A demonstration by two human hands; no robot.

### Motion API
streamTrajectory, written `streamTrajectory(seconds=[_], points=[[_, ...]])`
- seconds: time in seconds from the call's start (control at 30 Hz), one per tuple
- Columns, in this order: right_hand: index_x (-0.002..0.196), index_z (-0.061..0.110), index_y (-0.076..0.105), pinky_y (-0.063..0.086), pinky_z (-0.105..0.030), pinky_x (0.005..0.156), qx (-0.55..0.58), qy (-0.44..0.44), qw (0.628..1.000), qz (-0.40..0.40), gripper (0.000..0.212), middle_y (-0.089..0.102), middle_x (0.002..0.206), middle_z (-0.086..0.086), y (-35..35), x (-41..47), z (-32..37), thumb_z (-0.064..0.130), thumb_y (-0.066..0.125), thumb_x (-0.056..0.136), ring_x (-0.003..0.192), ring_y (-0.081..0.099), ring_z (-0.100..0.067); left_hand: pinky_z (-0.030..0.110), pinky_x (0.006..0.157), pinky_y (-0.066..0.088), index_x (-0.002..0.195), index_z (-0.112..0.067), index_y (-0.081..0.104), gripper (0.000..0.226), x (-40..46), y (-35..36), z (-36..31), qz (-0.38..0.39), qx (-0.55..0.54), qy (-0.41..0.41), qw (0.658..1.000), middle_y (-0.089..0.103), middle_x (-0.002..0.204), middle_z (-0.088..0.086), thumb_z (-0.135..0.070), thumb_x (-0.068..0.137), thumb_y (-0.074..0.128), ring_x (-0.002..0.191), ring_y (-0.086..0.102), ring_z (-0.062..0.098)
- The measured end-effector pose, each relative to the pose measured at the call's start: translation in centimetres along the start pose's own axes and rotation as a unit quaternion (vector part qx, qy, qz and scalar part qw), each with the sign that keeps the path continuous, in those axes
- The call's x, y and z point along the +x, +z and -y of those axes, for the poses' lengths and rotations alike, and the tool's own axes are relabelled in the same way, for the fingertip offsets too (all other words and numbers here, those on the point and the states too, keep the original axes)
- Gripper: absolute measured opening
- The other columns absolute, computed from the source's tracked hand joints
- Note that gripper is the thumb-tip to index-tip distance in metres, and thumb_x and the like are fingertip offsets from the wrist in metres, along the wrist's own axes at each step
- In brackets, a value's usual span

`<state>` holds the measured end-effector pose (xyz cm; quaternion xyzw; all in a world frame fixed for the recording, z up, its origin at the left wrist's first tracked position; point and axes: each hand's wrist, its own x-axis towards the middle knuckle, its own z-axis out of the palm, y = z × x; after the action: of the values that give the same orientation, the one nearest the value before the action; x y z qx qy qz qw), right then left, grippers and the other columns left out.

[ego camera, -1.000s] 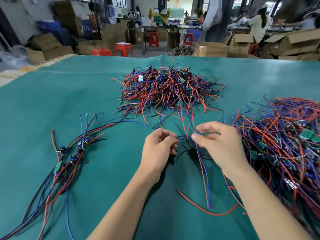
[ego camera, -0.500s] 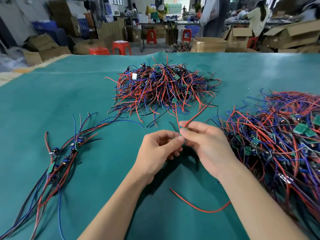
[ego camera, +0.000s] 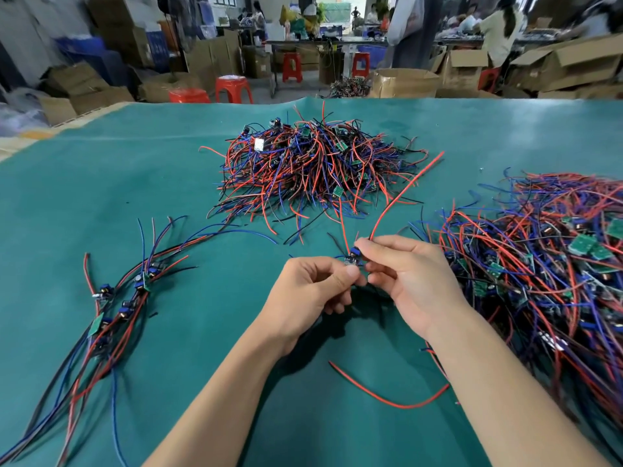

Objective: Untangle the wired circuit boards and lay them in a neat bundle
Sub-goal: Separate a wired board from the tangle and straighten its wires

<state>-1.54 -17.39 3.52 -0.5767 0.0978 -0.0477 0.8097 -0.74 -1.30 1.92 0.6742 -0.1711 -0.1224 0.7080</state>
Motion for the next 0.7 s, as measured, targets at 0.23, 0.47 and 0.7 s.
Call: streamTrajectory(seconds=[0.23,0.47,0.7], points=[[0.069,0.019,0.074,0.052,-0.026,0.052,-0.175,-0.202,0.935,-0.232,0.017,0.067,0.059,0.004,-2.5,1.6,0.6,0.016,0.082,0.083,0.054,0.061,-0.018,0.023,0.051,0.035,0.075,-0.009,0.074,0.022,0.0,-0.1,-0.1,0.031,0.008,-0.018,0.999,0.055,0.054,0.0,-0.02,0.093,0.066,0.05,0.045,0.011],[0.087,0.008,0.073,0.049,-0.038,0.08,-0.312,-0.33,0.791,-0.411,0.025,0.073,0.084,-0.012,-4.8,2.0,1.5,0.032,0.067,0.092,0.077,0.065,-0.03,0.017,0.049,0.036,0.075,-0.01,0.074,0.021,-0.1,-0.1,0.0,0.053,0.025,-0.012,0.998,0.054,0.053,0.0,-0.017,0.093,0.066,0.048,0.044,0.01],[0.072,0.003,0.068,0.035,-0.034,0.065,-0.37,-0.307,0.824,-0.3,0.046,0.063,0.061,-0.004,-0.9,-0.3,1.2,0.043,0.058,0.093,0.064,0.06,-0.03,0.021,0.057,0.04,0.081,-0.008,0.071,0.022,0.4,-0.2,0.3,-0.037,-0.062,-0.016,0.997,0.061,0.064,0.004,-0.016,0.097,0.059,0.054,0.051,0.01]])
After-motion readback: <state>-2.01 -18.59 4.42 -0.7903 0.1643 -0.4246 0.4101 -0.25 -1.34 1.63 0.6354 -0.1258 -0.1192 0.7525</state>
